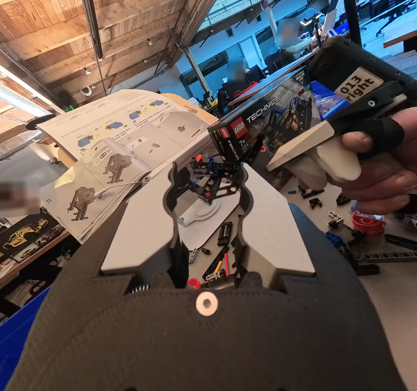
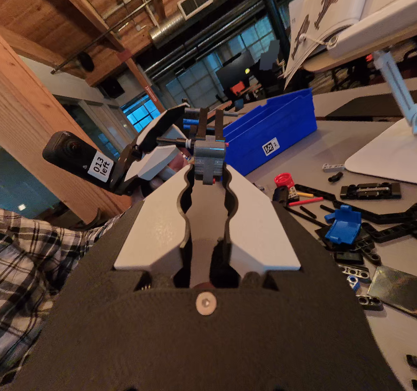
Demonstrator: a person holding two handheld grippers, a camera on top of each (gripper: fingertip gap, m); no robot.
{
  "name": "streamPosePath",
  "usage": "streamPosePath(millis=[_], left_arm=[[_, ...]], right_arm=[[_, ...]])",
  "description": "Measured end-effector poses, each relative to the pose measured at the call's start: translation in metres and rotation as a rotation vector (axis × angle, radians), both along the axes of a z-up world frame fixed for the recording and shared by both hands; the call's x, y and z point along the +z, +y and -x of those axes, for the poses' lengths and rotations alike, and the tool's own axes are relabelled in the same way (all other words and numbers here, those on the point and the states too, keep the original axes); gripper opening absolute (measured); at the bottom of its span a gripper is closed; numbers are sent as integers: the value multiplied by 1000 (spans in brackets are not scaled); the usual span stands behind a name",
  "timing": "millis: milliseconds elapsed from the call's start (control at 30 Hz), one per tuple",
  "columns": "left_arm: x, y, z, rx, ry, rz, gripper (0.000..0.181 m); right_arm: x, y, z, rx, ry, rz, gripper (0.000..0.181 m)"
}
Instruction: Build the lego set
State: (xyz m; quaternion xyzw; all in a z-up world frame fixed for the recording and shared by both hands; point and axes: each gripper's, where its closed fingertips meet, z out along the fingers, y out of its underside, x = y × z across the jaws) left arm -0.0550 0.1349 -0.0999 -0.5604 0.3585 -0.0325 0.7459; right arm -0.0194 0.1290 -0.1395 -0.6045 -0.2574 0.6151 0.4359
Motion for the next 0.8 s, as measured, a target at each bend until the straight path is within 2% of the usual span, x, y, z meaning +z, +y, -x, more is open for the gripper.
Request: streamPosePath(millis=[133,200,400,567,667,800], left_arm=[[6,-4,-5,-19,-6,-35,47],[2,-5,-13,-22,40,-26,49],[7,-11,-11,-54,3,-37,52],[1,-9,-16,-22,61,-37,53],[-1,-9,-19,13,110,-66,47],[-5,-19,-30,-8,208,-128,32]], right_arm=[[-14,-12,12,76,-71,3,23],[-9,-15,15,57,-44,-16,22],[-1,9,-7,-15,38,23,22],[5,3,-6,-8,48,-26,22],[5,2,-5,-10,53,-28,22],[6,3,-7,-18,53,-34,22]])
